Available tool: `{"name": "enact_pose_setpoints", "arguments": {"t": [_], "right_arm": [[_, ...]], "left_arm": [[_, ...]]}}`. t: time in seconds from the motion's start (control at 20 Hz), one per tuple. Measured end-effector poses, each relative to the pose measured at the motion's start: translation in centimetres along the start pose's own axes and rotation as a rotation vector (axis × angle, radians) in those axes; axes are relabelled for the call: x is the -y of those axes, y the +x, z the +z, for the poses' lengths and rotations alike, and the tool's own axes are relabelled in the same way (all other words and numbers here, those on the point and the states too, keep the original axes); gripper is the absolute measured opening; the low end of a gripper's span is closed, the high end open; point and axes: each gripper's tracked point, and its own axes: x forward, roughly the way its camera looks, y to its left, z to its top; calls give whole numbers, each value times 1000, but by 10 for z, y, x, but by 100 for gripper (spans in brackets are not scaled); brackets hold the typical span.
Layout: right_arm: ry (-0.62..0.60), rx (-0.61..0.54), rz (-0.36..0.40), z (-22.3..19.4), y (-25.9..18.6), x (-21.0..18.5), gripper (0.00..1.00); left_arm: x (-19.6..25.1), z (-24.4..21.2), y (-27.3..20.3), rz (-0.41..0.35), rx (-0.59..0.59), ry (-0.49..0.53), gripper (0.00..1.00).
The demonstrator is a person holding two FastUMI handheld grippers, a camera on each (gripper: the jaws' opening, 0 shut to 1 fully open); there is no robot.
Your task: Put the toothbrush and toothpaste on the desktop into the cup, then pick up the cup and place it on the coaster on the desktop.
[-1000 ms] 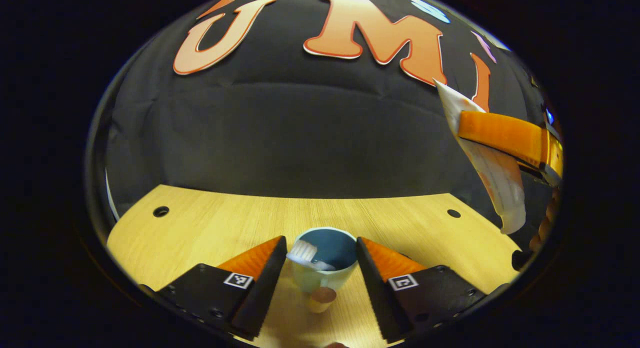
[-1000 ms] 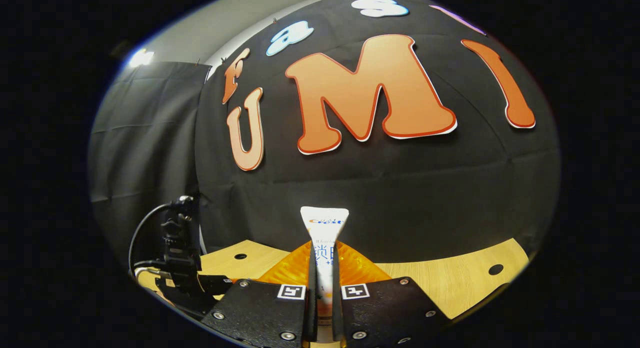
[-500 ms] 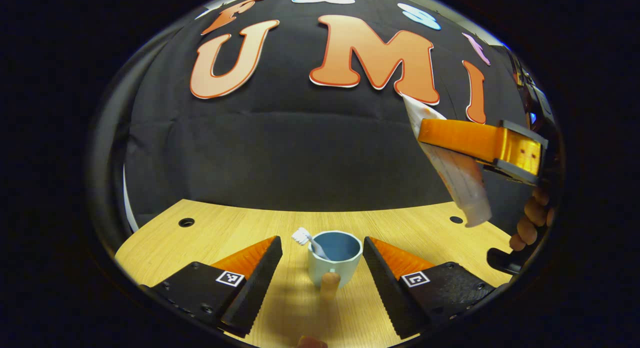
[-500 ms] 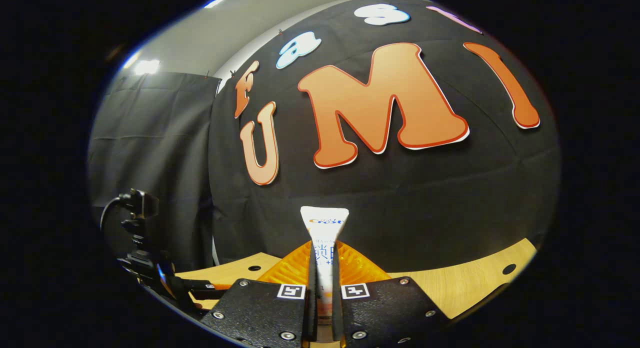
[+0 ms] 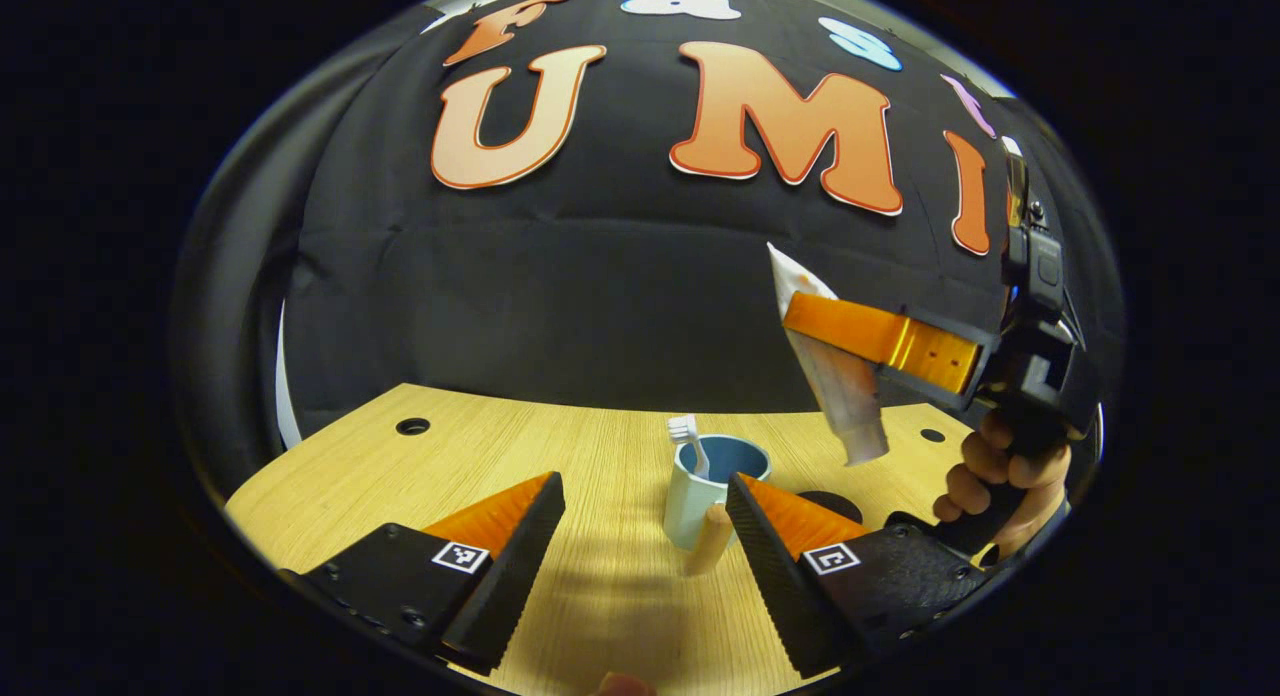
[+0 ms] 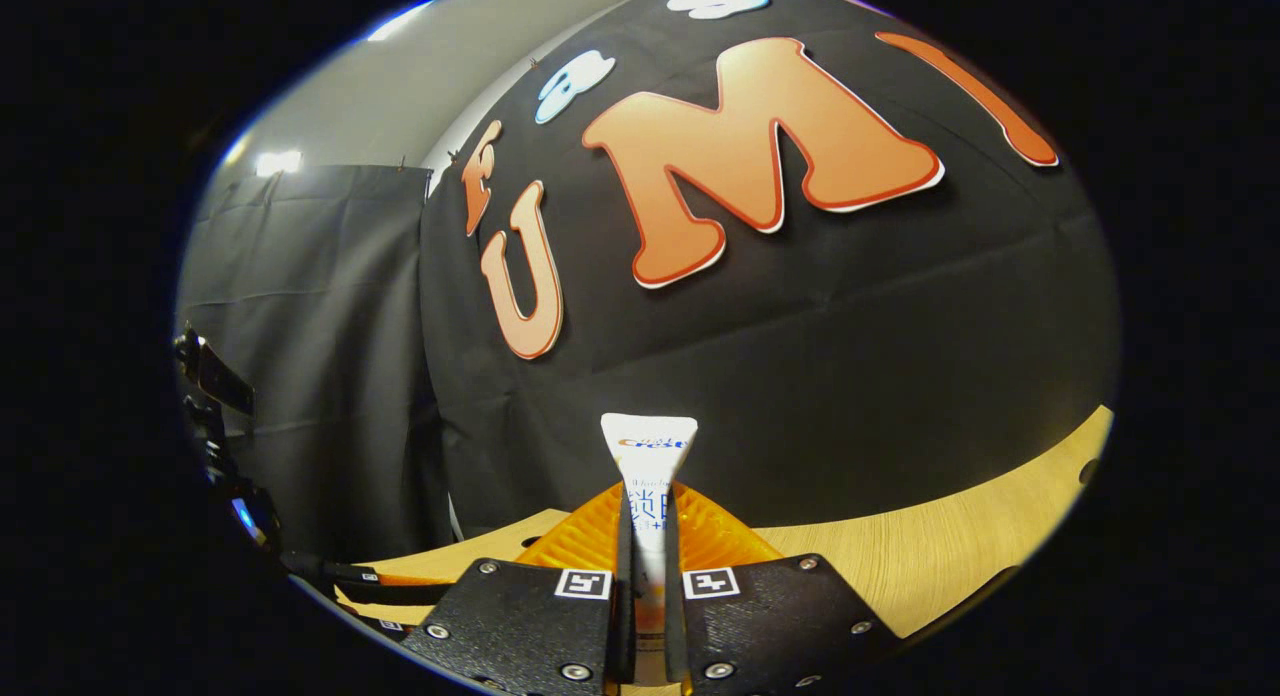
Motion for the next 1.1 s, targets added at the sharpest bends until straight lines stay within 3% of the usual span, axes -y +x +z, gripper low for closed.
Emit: {"name": "enact_pose_setpoints", "arguments": {"t": [0.5,1.1], "right_arm": [[85,62,-17,-7,33,6,12],[18,52,-58,-42,67,6,12]], "left_arm": [[-13,-17,-1,-3,-17,-34,98],[-25,-26,2,9,-34,-70,98]]}}
